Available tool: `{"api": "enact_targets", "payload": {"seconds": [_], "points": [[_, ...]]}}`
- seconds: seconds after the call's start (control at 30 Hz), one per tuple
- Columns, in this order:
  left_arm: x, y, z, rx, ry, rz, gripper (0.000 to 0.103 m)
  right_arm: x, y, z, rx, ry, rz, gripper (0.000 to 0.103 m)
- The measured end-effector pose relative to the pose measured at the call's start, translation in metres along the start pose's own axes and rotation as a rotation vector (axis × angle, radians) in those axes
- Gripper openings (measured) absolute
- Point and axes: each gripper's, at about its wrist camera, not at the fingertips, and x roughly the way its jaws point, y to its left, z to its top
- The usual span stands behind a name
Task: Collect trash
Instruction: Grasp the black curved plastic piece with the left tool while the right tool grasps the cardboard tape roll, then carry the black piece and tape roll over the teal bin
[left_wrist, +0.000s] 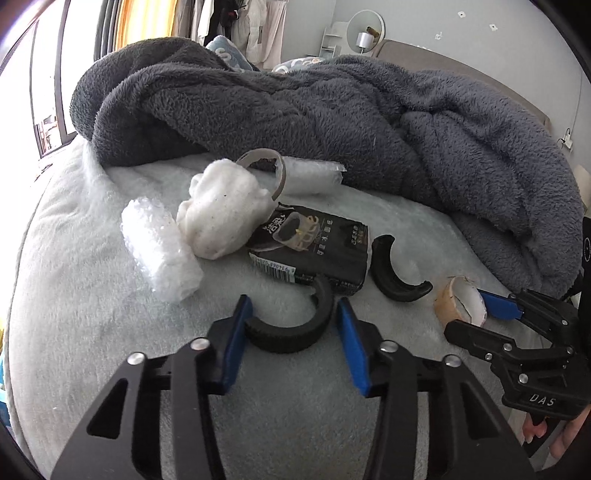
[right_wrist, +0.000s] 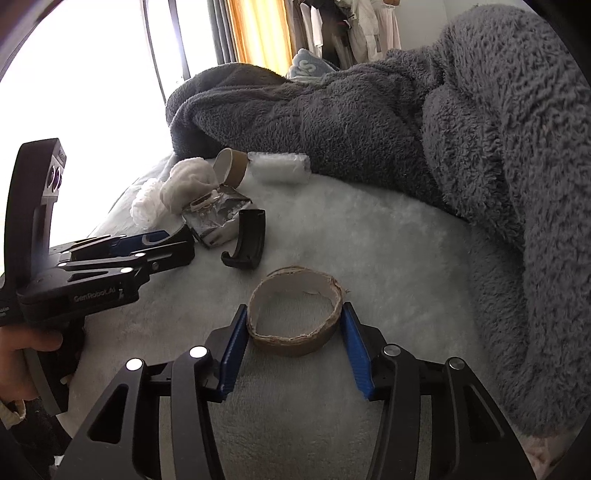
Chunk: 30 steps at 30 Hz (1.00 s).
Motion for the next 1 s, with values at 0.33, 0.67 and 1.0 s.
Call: {"api": "enact_targets", "payload": {"seconds": [0.33,0.67,1.0], "points": [[-0.006,0.006,0.001,-0.029,-0.004,-0.051,0.043,0.002,0.005,0.008,0.006,0.007,-0.029,0.049],[-0.035,0.017,0.006,0.015,-0.062,-0.056,0.043,-0.02,0.008,0.038,0.06,-0.088,-0.049,0.049],[-0.066,0.055,0.007,0.022,-0.092,0.006,0.043,-0.01,0.051,0.065,0.037,-0.106,-0.005,0.049]]}}
